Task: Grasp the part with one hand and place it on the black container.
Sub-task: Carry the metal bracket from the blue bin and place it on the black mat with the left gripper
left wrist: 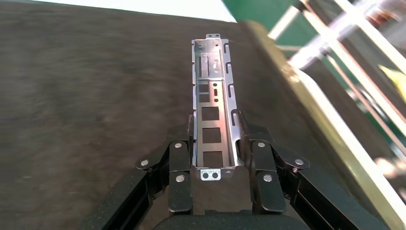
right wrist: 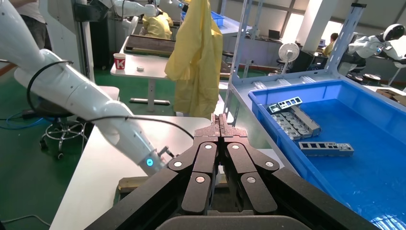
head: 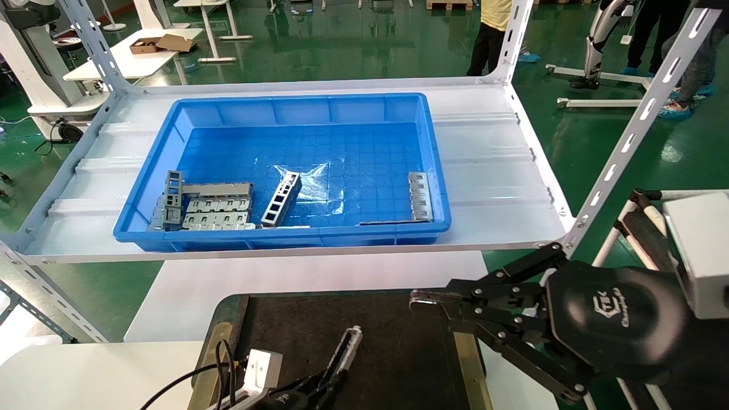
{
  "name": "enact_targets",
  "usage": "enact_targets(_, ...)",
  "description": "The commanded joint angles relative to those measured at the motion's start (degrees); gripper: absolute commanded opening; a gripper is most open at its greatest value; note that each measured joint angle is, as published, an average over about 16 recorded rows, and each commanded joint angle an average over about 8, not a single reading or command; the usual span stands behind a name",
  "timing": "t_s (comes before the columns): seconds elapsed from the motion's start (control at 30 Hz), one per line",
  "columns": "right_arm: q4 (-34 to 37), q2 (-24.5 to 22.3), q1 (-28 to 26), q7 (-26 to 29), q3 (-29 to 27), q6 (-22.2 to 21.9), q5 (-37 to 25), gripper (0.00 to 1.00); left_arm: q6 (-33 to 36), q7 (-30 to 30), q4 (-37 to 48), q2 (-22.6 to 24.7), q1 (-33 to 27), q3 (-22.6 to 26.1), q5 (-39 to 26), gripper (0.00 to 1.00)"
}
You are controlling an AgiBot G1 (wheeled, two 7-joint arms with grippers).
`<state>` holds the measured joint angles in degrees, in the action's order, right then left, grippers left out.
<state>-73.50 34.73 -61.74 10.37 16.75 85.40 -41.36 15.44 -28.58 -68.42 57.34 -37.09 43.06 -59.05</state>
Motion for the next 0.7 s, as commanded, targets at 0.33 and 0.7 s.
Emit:
enact_targets(0.33, 0.0, 0.0, 0.0, 0.0, 0.0, 0.0, 0.0, 0.00, -16.7, -6.2, 2.3, 5.9, -1.1, 6.6, 0.7, 0.00)
enact_targets(0.7, 0.0, 0.0, 0.0, 0.0, 0.1, 0.0, 0.1, 0.00, -24.9, -6.9, 6.5, 10.1, -5.5, 14.2, 7.3, 0.00)
